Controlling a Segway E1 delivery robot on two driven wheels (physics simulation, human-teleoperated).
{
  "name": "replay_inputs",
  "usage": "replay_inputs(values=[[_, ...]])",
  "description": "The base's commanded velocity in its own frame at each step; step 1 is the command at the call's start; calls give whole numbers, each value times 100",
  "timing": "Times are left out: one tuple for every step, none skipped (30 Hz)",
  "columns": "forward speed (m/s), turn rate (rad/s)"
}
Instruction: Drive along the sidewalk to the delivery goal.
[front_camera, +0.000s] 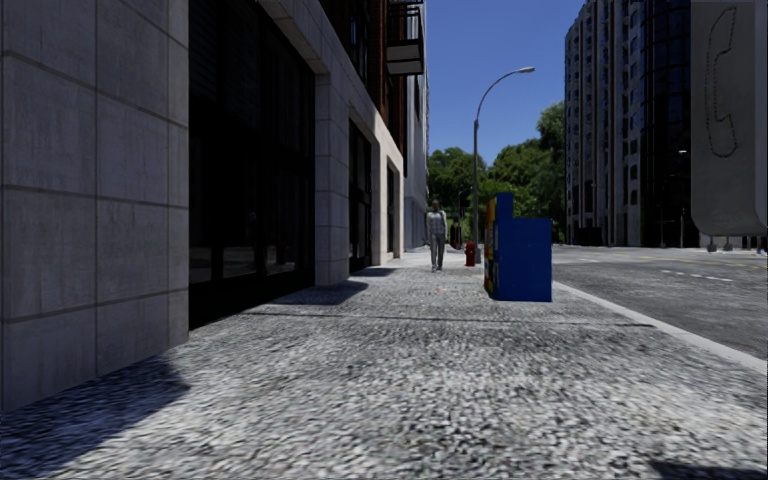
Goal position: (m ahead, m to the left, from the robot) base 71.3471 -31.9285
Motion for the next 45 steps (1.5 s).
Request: replay_inputs(values=[[200, 55], [200, 55], [200, 55], [200, 55], [200, 55], [200, 55], [200, 54], [200, 54], [200, 49], [200, 42], [200, 0], [200, 0], [200, 0], [200, 0], [200, 0], [200, 0], [200, 0], [200, 0], [200, 0], [200, 0], [200, 0], [200, 0], [200, 0], [200, 0], [200, -5], [200, -18], [200, -18], [200, -28], [200, -34], [200, -36], [200, -36], [200, -37], [200, -37], [200, -37], [200, -37], [200, -37], [200, -37], [200, -37], [200, -37], [200, -37], [200, -37], [200, -37], [200, -37], [200, -37], [200, -37]])
